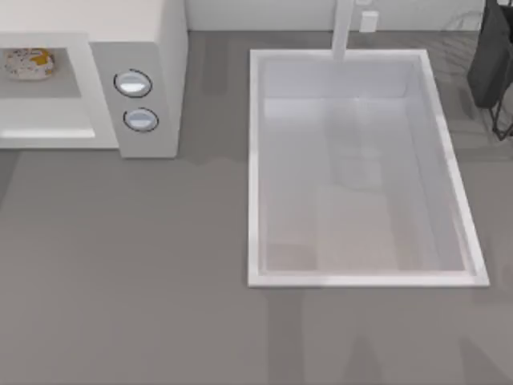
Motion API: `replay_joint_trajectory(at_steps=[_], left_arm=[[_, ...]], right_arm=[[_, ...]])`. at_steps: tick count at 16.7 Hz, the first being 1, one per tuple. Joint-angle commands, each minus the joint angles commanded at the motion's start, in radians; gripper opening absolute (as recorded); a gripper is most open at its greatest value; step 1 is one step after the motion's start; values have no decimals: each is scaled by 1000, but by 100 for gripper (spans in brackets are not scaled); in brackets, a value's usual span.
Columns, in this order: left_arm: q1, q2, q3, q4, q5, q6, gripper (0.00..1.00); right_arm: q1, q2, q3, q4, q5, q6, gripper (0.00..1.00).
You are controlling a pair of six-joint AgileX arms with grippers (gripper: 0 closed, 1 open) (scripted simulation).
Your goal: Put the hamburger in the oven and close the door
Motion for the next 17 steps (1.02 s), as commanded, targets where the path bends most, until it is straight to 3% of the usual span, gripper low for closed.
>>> replay_joint_trajectory(at_steps=[10, 17], left_arm=[[-152, -276, -342, 166, -75, -168, 0], [-161, -298, -373, 178, -79, -185, 0]], right_arm=[[0, 0, 0, 0, 0, 0, 100], [0, 0, 0, 0, 0, 0, 100]])
